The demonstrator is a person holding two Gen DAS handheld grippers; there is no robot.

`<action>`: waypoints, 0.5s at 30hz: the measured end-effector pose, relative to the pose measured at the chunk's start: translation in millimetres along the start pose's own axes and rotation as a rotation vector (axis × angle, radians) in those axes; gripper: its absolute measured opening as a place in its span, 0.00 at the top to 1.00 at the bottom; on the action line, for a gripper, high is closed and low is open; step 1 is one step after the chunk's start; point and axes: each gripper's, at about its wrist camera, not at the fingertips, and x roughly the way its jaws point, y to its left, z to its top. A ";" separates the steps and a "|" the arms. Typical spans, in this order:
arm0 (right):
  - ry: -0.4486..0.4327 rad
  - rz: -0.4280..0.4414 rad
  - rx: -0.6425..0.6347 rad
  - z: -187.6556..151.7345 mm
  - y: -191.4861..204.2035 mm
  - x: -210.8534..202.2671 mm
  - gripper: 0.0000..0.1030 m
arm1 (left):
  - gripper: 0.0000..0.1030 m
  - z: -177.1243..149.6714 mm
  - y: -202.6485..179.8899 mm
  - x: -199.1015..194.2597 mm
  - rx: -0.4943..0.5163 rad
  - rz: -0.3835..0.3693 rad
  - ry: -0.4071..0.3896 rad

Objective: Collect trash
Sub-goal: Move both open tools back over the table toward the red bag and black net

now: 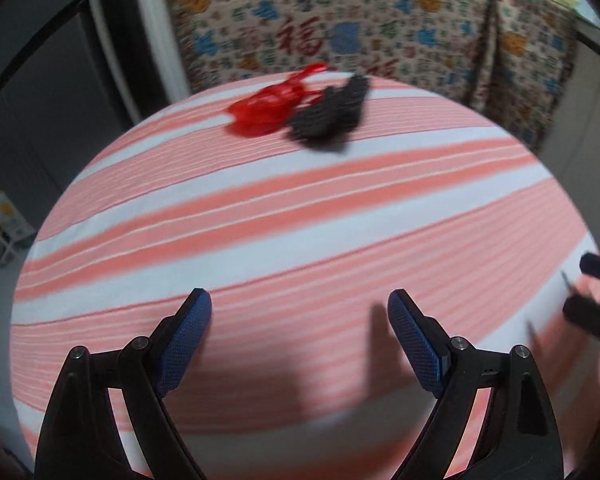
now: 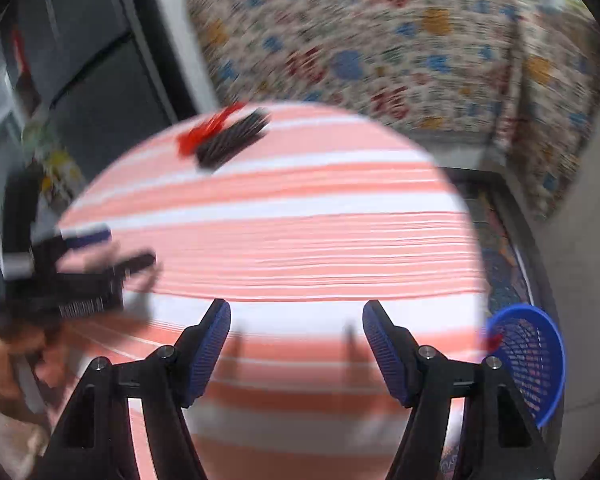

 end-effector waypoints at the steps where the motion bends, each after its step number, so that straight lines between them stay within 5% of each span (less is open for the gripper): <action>1: 0.010 -0.006 -0.012 -1.5 10.4 9.5 0.32 | 0.12 -0.5 9.5 6.1 -0.006 0.005 0.007; 7: 0.015 -0.079 -0.090 -0.3 49.1 43.5 0.28 | 0.01 12.8 38.0 27.3 -0.028 -0.057 0.010; 15: 0.002 -0.098 -0.103 13.0 54.8 59.4 0.20 | 0.06 66.6 59.5 66.1 -0.010 -0.067 0.002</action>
